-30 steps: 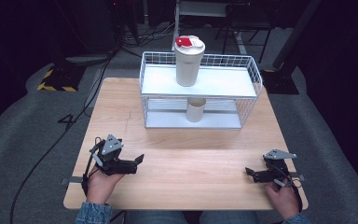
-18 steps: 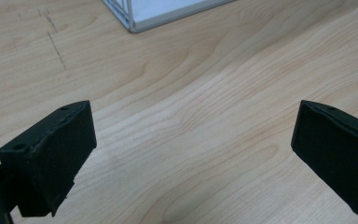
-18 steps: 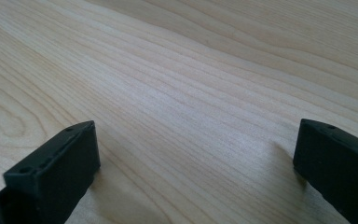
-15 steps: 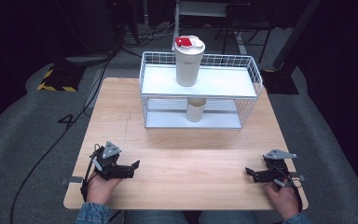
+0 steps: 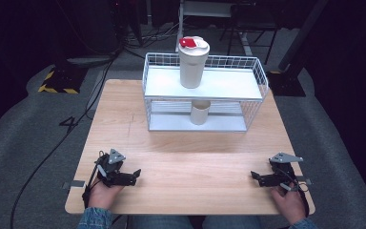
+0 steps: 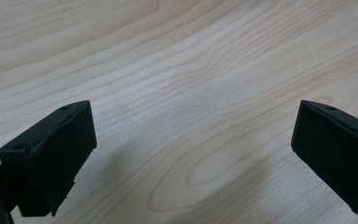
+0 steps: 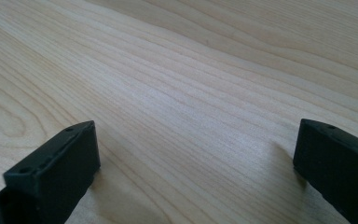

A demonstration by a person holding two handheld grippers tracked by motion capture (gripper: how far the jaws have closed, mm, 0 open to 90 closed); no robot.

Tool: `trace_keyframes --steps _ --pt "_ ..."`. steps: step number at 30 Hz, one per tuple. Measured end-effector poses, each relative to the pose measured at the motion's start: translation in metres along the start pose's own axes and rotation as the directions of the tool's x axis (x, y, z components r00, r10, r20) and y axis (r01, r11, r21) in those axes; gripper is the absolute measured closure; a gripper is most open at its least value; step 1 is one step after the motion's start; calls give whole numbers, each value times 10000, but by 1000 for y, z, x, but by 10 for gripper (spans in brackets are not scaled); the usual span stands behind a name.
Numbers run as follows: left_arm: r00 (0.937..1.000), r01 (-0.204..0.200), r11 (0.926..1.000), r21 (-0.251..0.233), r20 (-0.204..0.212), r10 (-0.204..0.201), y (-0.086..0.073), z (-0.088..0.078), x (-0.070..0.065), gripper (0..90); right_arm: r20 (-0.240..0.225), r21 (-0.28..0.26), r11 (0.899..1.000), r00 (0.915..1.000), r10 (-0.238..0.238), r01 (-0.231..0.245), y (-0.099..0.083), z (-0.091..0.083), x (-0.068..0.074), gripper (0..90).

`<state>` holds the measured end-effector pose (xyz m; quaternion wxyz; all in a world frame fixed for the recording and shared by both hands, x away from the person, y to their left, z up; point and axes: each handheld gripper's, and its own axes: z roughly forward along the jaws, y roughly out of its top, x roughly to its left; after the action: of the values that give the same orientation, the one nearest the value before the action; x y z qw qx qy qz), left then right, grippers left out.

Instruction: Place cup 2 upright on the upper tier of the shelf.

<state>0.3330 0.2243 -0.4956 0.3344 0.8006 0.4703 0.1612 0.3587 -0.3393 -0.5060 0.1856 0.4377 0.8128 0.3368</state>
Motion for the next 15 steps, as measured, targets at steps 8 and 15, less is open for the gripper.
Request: trace_keyframes --steps 8,15 --pt "9999 43 9995 314 -168 -38 -5 8 0 0 0 -1 10000 10000 0 0 0 0 0 6" --pt "9992 19 9995 319 -404 -6 -3 12 -1 0 -4 5 10000 10000 -23 23 0 0 0 6"
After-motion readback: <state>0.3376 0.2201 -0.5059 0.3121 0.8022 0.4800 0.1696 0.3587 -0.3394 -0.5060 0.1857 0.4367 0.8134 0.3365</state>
